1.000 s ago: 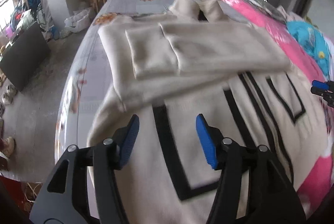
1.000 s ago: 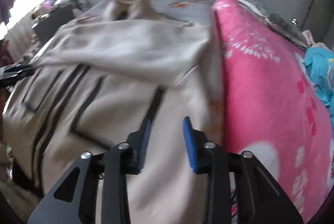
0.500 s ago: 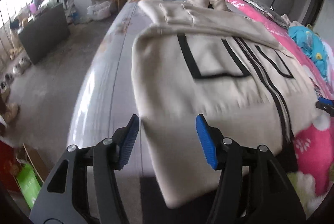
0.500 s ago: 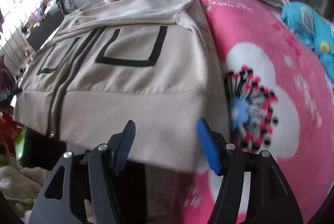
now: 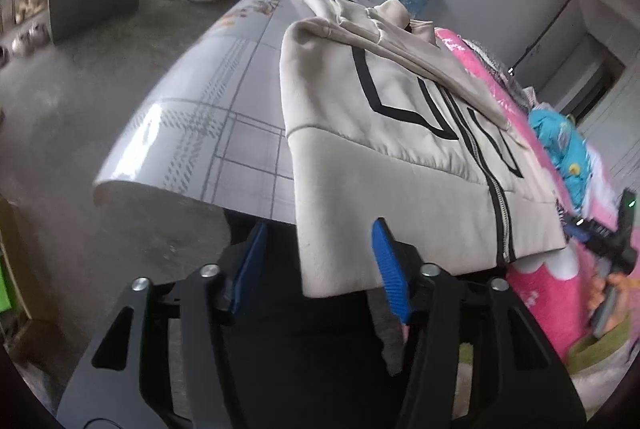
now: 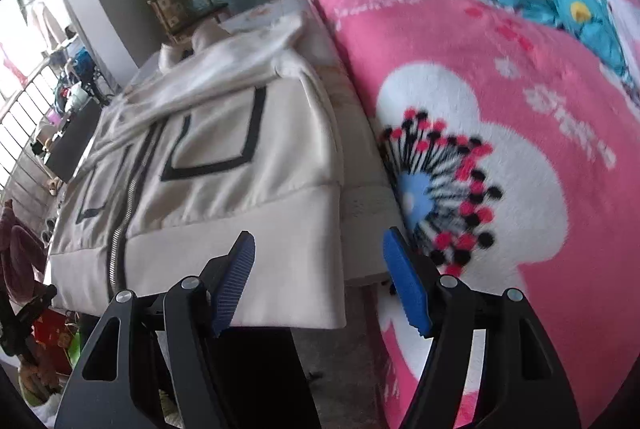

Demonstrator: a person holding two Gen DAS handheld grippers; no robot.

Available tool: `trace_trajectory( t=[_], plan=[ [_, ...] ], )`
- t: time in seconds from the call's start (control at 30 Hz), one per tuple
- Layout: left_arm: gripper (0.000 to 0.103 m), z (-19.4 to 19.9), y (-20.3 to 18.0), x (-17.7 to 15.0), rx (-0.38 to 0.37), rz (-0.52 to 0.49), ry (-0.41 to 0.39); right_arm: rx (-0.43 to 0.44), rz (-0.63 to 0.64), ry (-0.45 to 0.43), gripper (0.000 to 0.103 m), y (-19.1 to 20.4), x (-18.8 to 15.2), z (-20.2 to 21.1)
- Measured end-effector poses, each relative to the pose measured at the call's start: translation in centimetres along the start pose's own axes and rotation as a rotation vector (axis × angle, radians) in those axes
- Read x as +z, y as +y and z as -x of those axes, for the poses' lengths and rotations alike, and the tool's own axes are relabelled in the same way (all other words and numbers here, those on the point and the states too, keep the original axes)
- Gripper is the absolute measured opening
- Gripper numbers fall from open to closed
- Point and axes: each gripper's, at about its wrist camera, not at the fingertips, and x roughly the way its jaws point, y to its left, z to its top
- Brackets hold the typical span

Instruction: Fold large clothes

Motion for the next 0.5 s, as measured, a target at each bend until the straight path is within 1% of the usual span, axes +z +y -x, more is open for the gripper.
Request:
trace_trajectory(
  t=[0.07, 0.17, 0.23, 0.3, 0.33, 0.43, 0.5],
  plan=[
    [0.043, -0.4, 0.1, -0.2, -0.022, 0.020, 0.013, 0.033, -0.007, 0.007, 0.065, 0.2, -0.9, -0.1],
    [0.043, -1.1, 0.1, -0.4, -0.041, 0.049, 0.025, 0.051, -0.021, 0.022, 0.065, 0.3, -1.8, -0.1],
    [0.042, -1.6, 0.1, -0.3, -0.060, 0.072, 0.023, 0.055, -0.056, 0.031, 0.065, -0.3, -2.1, -0.4],
    [0.037, -1.7, 0.0, -0.1, -0.071, 0.082, 0.020, 0.063, -0.093, 0.041, 0.065, -0.9, -2.2, -0.6],
    [0.036, -1.7, 0.0, 0.0, -0.071, 0.082, 0.018, 0.085, -0.111, 0.044, 0.064, -1.1, -2.2, -0.7],
    [0.032, -1.4, -0.4, 0.0, -0.054, 0.065, 0.013, 0.107, -0.134, 0.043, 0.058, -1.4, -2.2, -0.7],
    [0.028, -1.3, -0.5, 0.0, -0.051, 0.061, 0.020, 0.110, -0.149, 0.043, 0.052, -1.6, -2.2, -0.9]
  ],
)
